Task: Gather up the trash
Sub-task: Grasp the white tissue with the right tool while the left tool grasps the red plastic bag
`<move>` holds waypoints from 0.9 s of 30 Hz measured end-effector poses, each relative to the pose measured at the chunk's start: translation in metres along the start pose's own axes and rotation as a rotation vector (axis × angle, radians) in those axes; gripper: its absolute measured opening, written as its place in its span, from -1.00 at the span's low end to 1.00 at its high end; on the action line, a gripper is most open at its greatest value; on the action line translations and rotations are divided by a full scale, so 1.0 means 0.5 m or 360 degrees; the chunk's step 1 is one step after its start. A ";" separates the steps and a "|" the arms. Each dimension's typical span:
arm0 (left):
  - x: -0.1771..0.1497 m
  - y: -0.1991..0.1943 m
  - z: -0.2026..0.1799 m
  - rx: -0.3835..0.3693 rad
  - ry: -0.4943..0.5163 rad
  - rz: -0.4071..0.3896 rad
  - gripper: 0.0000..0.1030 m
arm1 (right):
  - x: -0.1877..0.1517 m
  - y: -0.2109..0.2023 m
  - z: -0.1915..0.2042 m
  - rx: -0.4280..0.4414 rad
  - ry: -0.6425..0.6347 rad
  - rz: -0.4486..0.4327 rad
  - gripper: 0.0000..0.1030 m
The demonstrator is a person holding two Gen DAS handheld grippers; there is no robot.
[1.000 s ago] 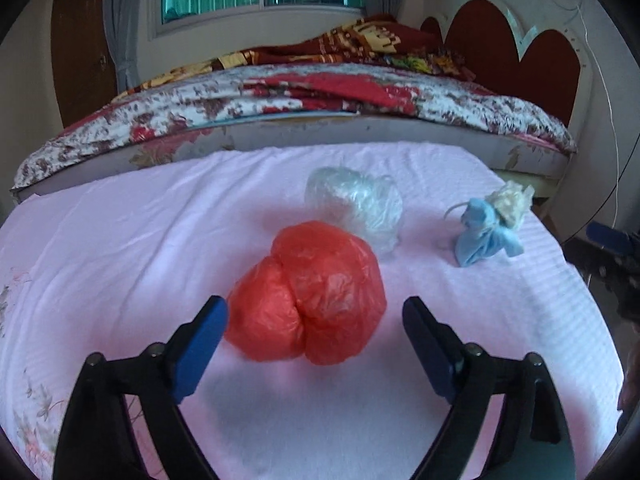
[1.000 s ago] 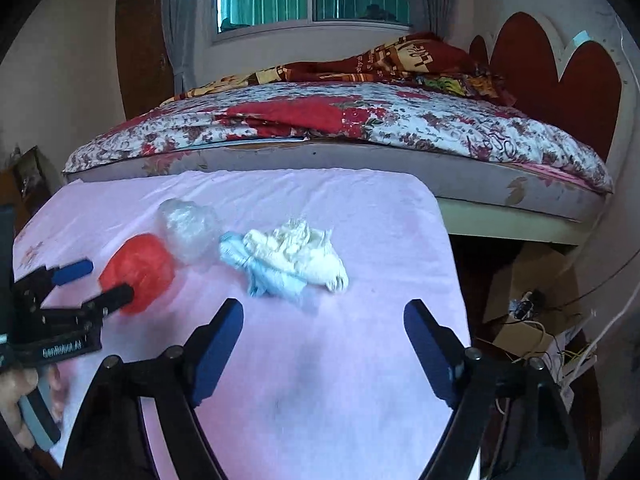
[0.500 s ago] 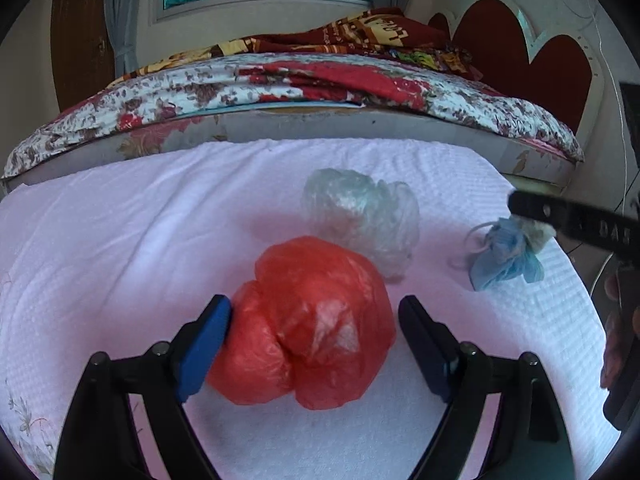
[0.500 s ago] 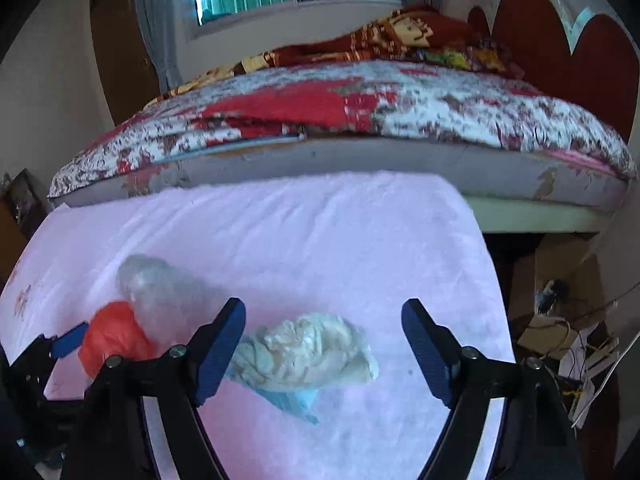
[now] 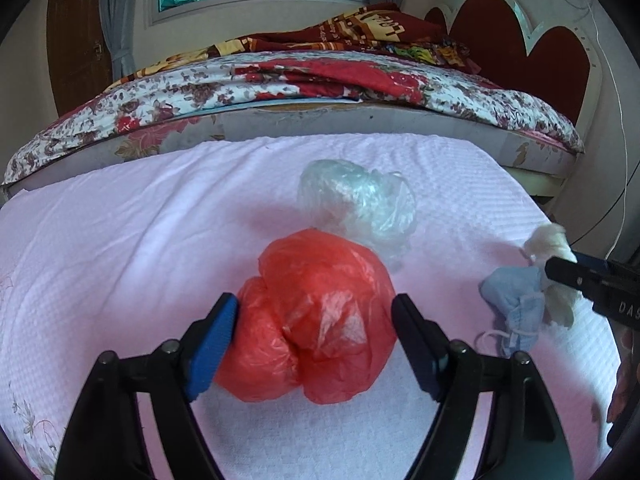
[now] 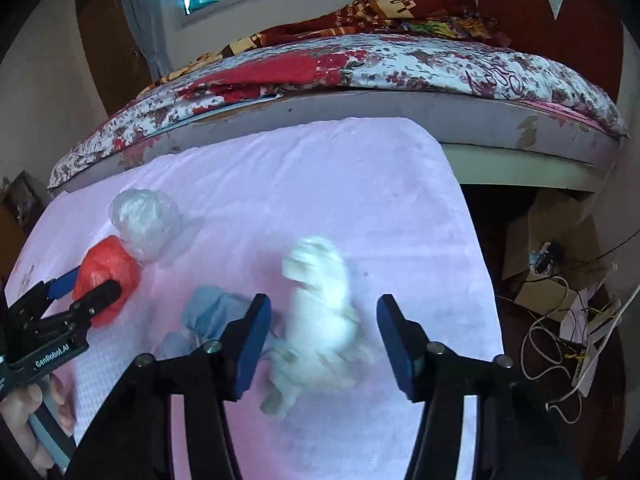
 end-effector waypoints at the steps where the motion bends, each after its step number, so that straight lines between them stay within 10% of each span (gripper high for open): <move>1: 0.001 -0.001 0.003 -0.0002 -0.0004 -0.0013 0.54 | -0.005 -0.003 -0.002 0.0009 0.0012 -0.0002 0.10; 7: 0.000 0.010 0.013 -0.0056 -0.0057 0.0018 0.53 | -0.020 0.011 0.012 0.0051 0.0016 0.0016 -0.30; 15: -0.006 0.015 0.033 -0.0115 -0.0106 0.0070 -0.22 | -0.022 -0.006 0.021 0.0046 -0.0001 -0.0005 -0.40; 27: -0.029 -0.076 0.014 -0.0156 -0.0076 0.0014 -0.31 | -0.053 -0.149 0.017 0.0022 -0.0033 -0.0104 -0.41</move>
Point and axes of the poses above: each gripper's, at about its wrist camera, not at the fingertips, and y roughly the way its jaws point, z to its left, x to its top, the point moved 6 cm from there along y, roughly the way its jaws point
